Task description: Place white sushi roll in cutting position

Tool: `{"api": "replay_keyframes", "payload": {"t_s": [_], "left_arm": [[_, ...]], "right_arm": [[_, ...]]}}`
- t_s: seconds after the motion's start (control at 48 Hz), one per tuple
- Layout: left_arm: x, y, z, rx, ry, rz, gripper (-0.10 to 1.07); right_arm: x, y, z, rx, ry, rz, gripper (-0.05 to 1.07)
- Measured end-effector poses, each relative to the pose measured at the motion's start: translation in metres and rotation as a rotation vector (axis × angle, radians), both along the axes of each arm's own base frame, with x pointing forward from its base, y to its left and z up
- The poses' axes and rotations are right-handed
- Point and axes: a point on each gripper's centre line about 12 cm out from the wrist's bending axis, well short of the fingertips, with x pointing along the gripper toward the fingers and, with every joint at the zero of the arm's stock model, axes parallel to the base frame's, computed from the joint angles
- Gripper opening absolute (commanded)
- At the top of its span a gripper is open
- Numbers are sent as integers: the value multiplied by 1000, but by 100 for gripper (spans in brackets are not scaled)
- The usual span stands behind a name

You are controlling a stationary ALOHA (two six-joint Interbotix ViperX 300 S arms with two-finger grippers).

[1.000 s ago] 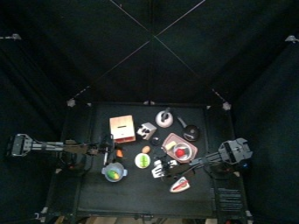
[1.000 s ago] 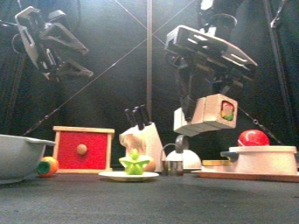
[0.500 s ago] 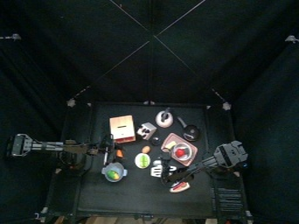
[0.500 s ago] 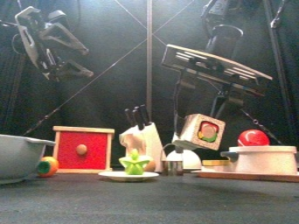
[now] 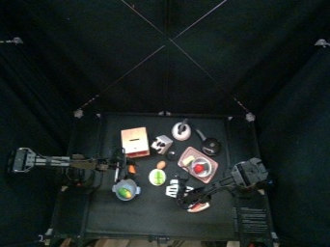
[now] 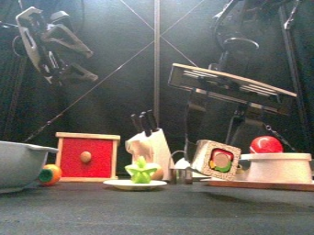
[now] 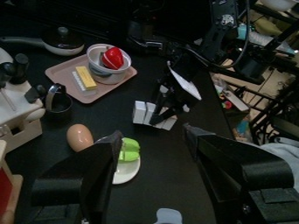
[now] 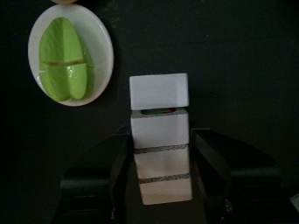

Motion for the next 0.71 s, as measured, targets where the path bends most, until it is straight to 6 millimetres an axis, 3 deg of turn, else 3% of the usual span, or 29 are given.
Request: {"api": "replay_keyframes", "payload": {"t_s": [0.208,0.521,0.708], "left_arm": [[-1,0,0,0,-3,0,93],[-3,0,1,-1,-8,0,93],[-2,0,1,0,-6,0,93]], "right_arm": [[2,2,-5,16,-1,2,76],[2,3,-7,31,0,-6,102],[3,4,-6,35,-4,-3,104]]}}
